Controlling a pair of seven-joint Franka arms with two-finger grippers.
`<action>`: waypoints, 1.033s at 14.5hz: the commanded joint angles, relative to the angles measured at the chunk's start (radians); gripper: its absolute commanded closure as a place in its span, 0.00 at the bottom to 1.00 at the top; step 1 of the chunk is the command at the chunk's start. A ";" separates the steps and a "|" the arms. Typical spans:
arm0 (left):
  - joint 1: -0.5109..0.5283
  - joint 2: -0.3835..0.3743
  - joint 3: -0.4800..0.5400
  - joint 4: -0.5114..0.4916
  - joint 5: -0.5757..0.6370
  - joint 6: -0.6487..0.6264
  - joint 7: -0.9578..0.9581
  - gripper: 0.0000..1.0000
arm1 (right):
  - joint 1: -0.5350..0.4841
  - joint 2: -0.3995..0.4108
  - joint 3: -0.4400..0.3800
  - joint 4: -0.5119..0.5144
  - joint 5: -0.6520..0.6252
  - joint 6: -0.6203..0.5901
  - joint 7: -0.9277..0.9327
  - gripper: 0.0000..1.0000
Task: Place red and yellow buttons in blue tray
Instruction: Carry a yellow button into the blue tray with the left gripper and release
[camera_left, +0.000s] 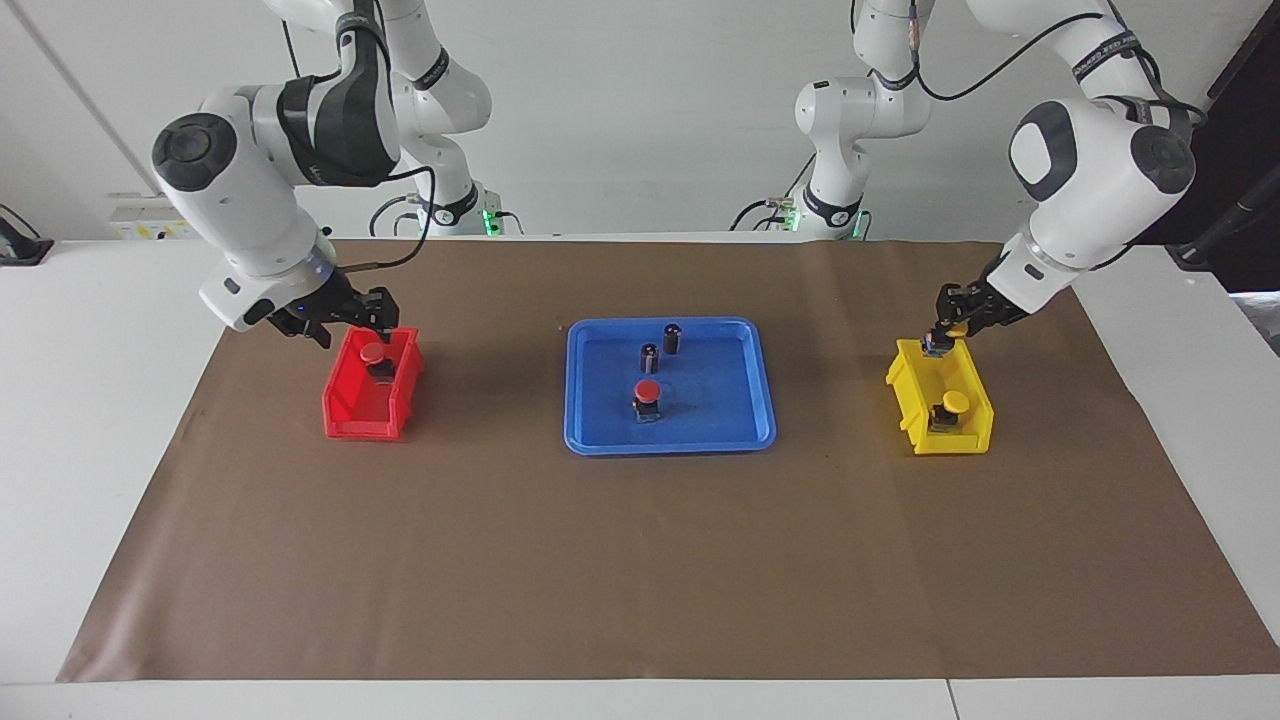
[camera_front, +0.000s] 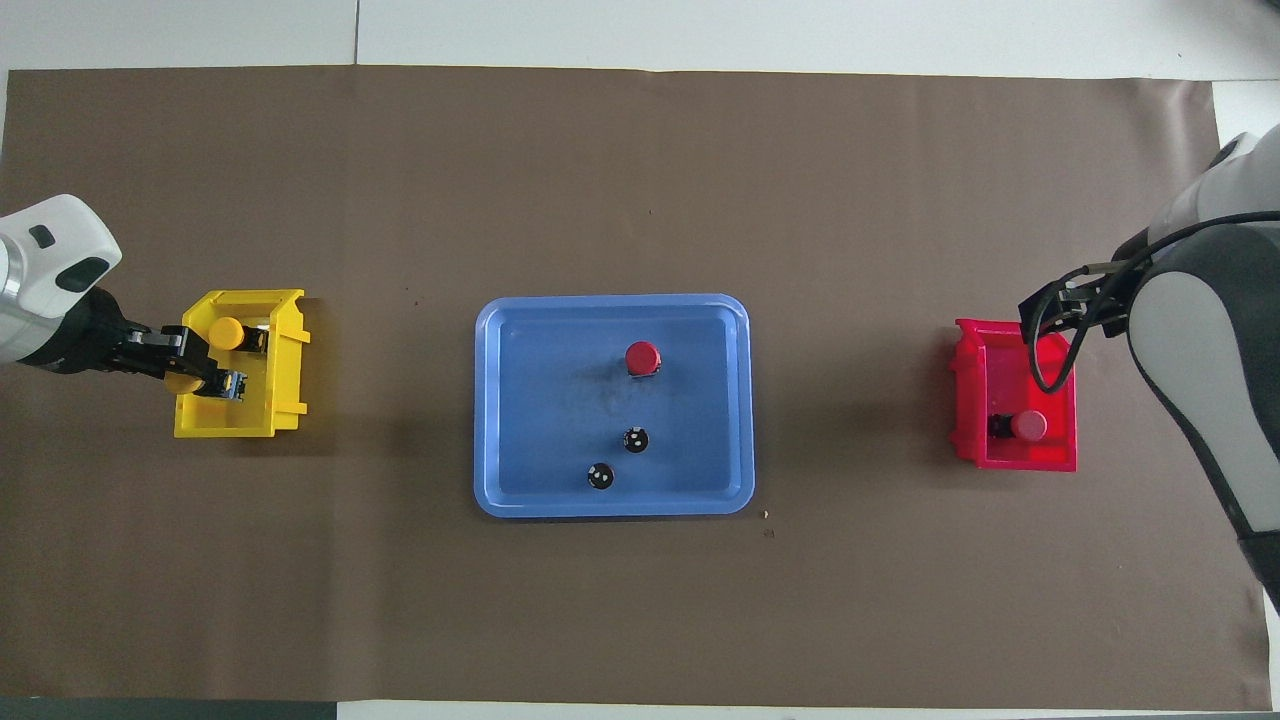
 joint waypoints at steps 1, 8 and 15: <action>-0.082 0.000 -0.031 0.027 0.002 0.012 -0.111 0.66 | -0.022 -0.077 0.018 -0.144 0.006 0.084 -0.058 0.20; -0.360 0.202 -0.048 0.051 -0.048 0.313 -0.435 0.66 | -0.045 -0.178 0.018 -0.451 0.003 0.398 -0.091 0.28; -0.415 0.339 -0.050 0.134 -0.050 0.365 -0.436 0.67 | -0.062 -0.183 0.018 -0.537 0.003 0.496 -0.130 0.28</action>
